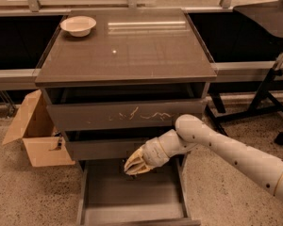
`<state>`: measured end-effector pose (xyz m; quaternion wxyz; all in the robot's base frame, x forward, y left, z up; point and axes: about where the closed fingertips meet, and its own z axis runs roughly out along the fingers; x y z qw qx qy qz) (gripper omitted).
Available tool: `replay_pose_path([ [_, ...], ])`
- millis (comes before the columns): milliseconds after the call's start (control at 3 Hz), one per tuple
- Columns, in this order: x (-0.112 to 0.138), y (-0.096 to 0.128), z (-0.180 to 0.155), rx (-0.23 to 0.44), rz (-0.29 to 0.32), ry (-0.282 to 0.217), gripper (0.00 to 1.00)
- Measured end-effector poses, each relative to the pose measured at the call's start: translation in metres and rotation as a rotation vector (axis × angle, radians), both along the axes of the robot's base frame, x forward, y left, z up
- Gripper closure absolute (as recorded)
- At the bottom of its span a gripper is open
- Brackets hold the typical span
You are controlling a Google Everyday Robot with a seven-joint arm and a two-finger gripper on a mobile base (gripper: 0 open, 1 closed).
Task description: Pick rxbar chocolate from bottom drawer and place on counter
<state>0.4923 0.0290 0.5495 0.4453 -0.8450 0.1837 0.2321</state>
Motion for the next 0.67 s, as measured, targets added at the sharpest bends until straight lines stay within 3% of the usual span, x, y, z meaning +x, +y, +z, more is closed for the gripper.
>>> replay_pose_path([
  [333,0.000,-0.001,0.007,0.004,-0.001,-0.013,1.00],
  [667,0.003,-0.005,0.043,0.028,-0.007,-0.081,1.00],
])
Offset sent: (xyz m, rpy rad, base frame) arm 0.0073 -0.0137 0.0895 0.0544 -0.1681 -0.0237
